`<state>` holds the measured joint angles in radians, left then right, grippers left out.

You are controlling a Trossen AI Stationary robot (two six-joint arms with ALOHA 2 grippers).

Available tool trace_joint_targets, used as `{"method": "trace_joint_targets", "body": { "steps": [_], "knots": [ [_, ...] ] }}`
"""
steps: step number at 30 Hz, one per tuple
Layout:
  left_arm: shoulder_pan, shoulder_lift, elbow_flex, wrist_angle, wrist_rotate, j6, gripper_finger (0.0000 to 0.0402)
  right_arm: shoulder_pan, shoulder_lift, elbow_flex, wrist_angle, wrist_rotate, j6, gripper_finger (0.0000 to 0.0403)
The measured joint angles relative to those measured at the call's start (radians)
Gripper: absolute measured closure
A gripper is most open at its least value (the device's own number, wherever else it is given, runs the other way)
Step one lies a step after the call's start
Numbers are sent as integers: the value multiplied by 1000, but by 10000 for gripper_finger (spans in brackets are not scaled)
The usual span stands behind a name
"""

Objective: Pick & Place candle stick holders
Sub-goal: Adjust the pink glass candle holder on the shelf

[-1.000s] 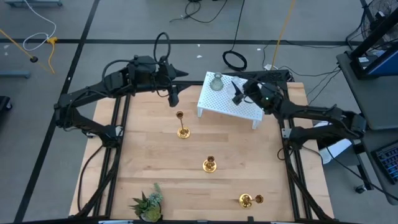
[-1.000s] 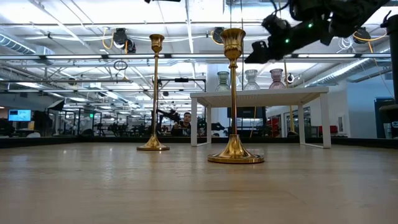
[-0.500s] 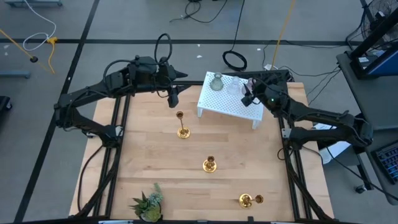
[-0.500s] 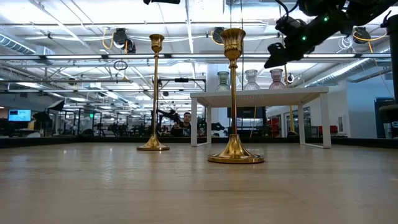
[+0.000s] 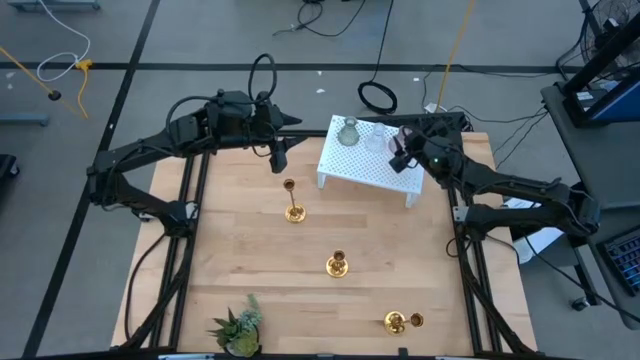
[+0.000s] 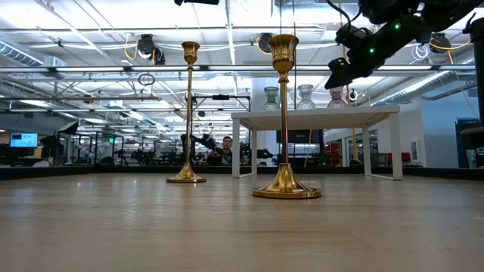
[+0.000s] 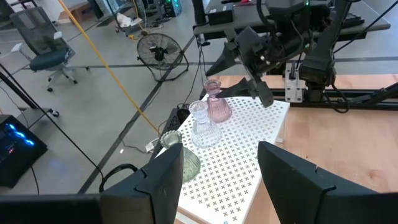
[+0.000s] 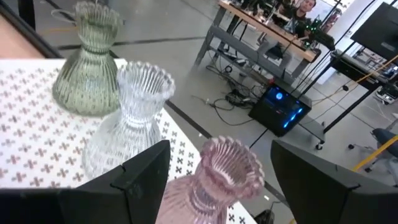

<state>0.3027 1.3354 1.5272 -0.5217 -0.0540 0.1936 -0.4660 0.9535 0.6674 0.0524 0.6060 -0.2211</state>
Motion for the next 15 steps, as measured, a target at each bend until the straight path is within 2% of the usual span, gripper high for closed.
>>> {"method": "trace_joint_targets", "body": {
  "steps": [6,15],
  "knots": [
    [0,0,0,-1,0,0,188,0,-19,0,-45,0,0,133],
    [0,0,0,-1,0,3,188,-1,-115,0,-111,-32,65,133]
  ]
}}
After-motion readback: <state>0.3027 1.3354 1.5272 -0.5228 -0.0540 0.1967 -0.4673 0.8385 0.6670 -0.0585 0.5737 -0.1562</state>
